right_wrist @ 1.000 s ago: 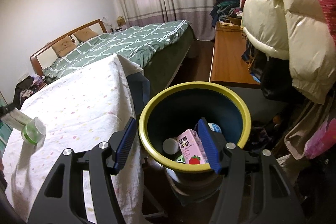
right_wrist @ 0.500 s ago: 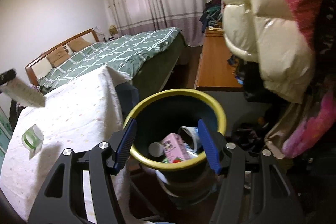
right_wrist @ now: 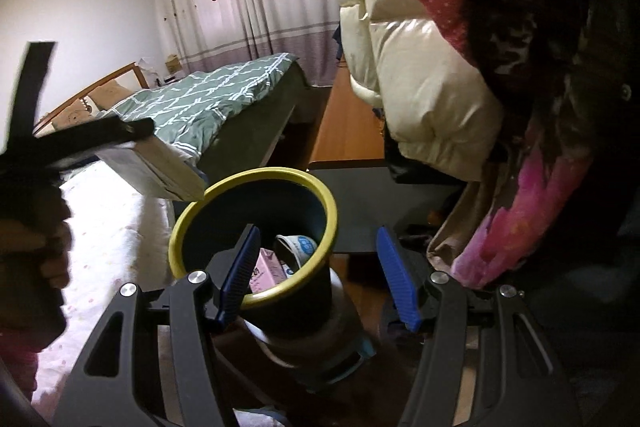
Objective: Collect trash
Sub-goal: 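Carry the box over the bin and open the left tool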
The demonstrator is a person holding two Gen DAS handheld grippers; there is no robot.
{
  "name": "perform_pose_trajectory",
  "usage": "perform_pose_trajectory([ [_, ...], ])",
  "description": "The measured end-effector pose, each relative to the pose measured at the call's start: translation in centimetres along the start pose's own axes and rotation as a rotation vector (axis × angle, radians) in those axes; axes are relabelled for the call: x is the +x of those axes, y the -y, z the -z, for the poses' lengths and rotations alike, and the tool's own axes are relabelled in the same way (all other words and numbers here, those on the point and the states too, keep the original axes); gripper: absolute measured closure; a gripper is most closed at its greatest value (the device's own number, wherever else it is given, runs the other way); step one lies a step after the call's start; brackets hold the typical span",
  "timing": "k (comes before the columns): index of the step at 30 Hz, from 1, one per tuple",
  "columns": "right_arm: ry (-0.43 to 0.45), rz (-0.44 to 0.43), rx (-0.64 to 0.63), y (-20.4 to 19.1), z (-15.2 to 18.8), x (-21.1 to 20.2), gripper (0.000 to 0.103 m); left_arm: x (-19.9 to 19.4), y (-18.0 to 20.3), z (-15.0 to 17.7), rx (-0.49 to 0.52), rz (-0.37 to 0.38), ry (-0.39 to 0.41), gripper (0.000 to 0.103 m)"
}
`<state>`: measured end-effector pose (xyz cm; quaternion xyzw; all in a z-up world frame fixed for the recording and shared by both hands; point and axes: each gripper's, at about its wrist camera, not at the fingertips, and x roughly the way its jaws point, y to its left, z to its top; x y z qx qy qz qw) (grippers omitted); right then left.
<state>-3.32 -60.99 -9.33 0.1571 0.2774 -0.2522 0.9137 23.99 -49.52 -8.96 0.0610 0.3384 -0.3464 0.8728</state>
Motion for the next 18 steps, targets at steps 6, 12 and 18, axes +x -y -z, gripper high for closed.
perform_pose_trajectory([
  [6,-0.01,0.008,-0.01,-0.3,-0.1,0.8,0.045,-1.3,-1.7,0.6,-0.022,-0.04,0.02,0.007],
  [12,-0.015,-0.074,-0.056,-3.9,-0.2,1.1,0.045,-10.2,-7.4,1.4,-0.049,-0.112,0.103,0.006],
  [18,-0.03,-0.223,-0.168,-11.6,-0.4,1.7,0.041,-20.7,-15.0,4.2,-0.113,-0.282,0.21,0.005],
])
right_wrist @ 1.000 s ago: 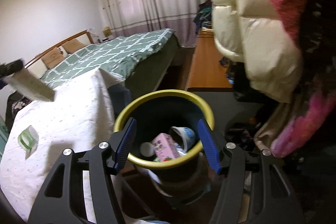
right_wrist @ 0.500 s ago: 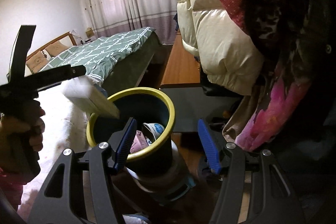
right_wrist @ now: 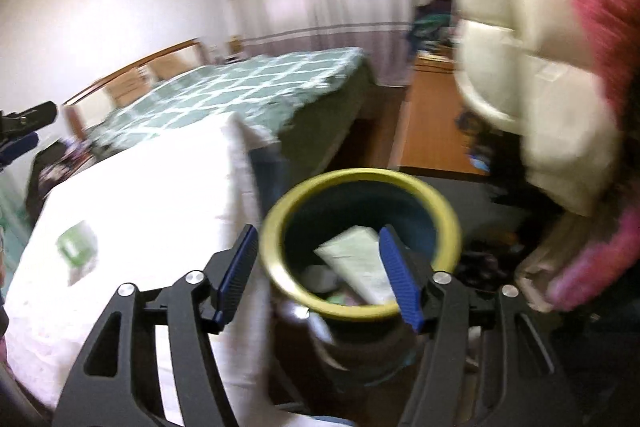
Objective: Collect trash
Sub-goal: 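Carry the box over the bin and open the left tool, then grasp the clear cup with green band with the left tool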
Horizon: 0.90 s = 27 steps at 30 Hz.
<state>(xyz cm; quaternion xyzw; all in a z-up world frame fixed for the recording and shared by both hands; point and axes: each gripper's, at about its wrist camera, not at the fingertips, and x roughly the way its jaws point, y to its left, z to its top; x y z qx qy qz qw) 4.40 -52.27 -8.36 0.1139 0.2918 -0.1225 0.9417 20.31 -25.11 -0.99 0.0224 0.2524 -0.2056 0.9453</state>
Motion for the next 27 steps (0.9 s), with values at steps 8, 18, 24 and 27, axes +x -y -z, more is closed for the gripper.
perform_pose_trajectory([
  [8,-0.116,-0.139,-0.176,-10.4,0.0,5.1,0.041,-6.2,-11.7,3.5,-0.14,-0.131,-0.018,0.005],
  [18,-0.256,-0.116,-0.29,-17.0,1.6,10.2,0.035,-2.0,-13.3,9.3,-0.064,-0.042,-0.163,0.005],
  [24,-0.302,-0.11,-0.301,-17.7,1.6,11.9,0.022,3.7,-13.6,10.1,0.003,0.121,-0.243,0.005],
  [27,-0.333,-0.115,-0.302,-17.8,1.5,12.6,0.012,5.3,-13.1,9.8,0.062,0.19,-0.258,0.005],
])
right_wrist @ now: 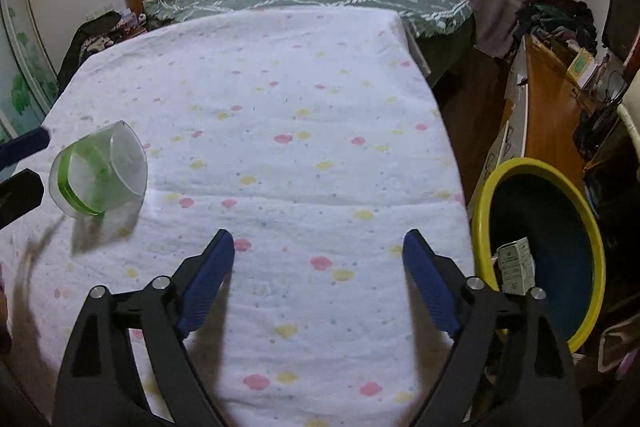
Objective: Collect trash
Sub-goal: 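Grasp the clear cup with green band with the left tool, then carry the clear cup over the bin and open the left tool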
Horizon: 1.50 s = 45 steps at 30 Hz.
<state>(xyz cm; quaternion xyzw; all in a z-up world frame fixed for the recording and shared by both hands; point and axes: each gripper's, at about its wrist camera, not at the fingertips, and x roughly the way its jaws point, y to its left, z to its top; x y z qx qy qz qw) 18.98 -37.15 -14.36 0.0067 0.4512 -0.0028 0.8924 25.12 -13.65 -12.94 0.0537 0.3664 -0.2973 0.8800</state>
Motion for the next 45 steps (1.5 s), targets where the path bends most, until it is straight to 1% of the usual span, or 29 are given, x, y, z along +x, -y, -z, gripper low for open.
perform_pose_trajectory([
  [1,-0.014,-0.002,-0.008,0.0,-0.1,0.3,0.005,0.5,0.0,-0.2,0.043,-0.001,-0.011,0.005],
  [4,-0.021,0.003,-0.025,-0.4,0.0,0.3,0.005,1.3,0.6,-0.7,0.134,-0.006,-0.029,0.005],
  [7,-0.021,-0.001,-0.023,-0.3,0.1,0.3,0.005,2.2,0.6,-1.1,0.195,0.022,-0.052,0.005],
  [9,-0.021,0.003,-0.026,-0.3,0.0,0.3,0.005,2.8,0.5,-1.4,0.238,0.024,-0.07,0.006],
  [11,-0.021,0.002,-0.026,-0.3,0.0,0.3,0.005,3.2,0.4,-1.6,0.259,0.037,-0.087,0.007],
  [16,-0.022,0.002,-0.026,-0.3,0.0,0.3,0.005,4.3,-0.1,-1.3,0.316,0.057,-0.133,0.019],
  [20,-0.022,0.002,-0.026,-0.3,0.0,0.3,0.005,5.8,0.1,-0.8,0.344,0.078,-0.174,0.023],
  [22,-0.022,0.002,-0.026,-0.3,0.0,0.3,0.005,6.5,0.1,-0.5,0.341,0.087,-0.196,0.029],
  [24,-0.022,0.002,-0.026,-0.3,0.0,0.3,0.005,6.6,0.0,-0.6,0.318,0.098,-0.193,0.035],
  [25,-0.022,0.003,-0.026,-0.4,0.0,0.3,0.005,6.6,0.0,-0.8,0.308,0.093,-0.19,0.04],
  [28,-0.022,0.003,-0.026,-0.3,0.0,0.3,0.005,6.7,0.1,-0.9,0.298,0.073,-0.183,0.051],
  [30,-0.022,0.003,-0.026,-0.3,0.0,0.3,0.005,6.7,0.0,-1.0,0.273,0.054,-0.178,0.053],
  [34,-0.022,0.003,-0.026,-0.3,0.0,0.3,0.005,6.6,0.0,-0.9,0.234,0.003,-0.164,0.053],
  [40,-0.022,0.003,-0.026,-0.3,0.0,0.3,0.005,5.7,-0.2,-1.2,0.142,-0.043,-0.123,0.053],
  [45,-0.022,0.003,-0.026,-0.3,0.0,0.3,0.005,5.2,-0.5,-1.0,0.092,-0.087,-0.111,0.053],
])
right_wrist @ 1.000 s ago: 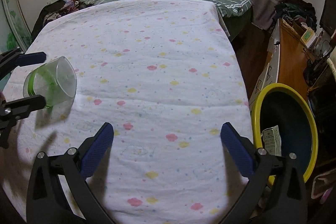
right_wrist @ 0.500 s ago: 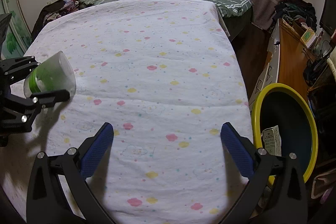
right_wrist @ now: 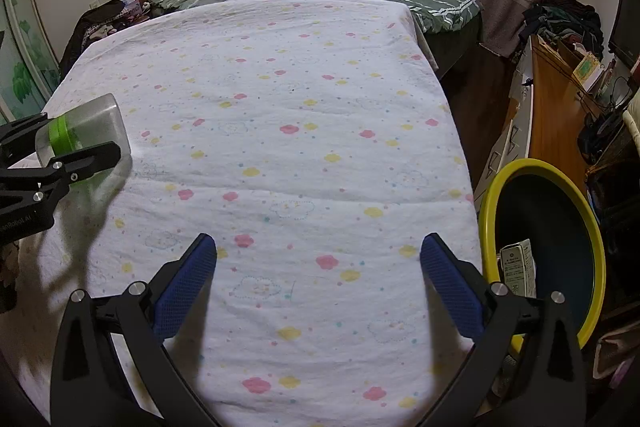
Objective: Collect trash
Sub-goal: 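Carry the clear cup over the bin and open the left tool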
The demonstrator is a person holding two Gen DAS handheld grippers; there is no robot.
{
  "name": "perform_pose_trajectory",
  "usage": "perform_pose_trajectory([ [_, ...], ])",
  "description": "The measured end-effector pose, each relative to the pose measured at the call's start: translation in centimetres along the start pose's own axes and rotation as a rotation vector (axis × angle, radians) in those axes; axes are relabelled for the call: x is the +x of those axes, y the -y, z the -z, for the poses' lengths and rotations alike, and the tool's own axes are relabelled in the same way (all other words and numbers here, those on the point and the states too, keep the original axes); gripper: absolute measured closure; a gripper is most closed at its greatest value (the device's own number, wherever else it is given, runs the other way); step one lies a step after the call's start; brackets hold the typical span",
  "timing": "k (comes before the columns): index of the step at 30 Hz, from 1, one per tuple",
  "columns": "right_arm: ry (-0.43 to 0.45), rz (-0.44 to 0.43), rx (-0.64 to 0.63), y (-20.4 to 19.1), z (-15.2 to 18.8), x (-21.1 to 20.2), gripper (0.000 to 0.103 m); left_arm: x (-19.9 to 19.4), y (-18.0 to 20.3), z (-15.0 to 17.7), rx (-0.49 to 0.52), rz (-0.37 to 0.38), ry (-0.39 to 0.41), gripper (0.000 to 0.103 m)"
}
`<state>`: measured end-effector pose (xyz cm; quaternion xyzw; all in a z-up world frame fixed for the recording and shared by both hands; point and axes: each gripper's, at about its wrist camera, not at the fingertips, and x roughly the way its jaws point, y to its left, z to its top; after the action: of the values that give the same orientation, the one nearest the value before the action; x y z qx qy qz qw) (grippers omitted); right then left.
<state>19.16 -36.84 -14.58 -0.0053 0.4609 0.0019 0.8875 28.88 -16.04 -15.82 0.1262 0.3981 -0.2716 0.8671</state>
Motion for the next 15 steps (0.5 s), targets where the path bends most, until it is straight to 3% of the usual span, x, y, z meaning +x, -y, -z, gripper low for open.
perform_pose_trajectory([
  [7,0.0,0.0,0.0,0.0,0.0,0.0,0.005,-2.2,0.0,0.6,-0.023,-0.086,0.037,0.053],
  [15,0.0,0.0,0.0,0.0,0.0,0.0,0.005,-6.0,-1.4,0.1,-0.054,-0.105,0.106,0.053],
])
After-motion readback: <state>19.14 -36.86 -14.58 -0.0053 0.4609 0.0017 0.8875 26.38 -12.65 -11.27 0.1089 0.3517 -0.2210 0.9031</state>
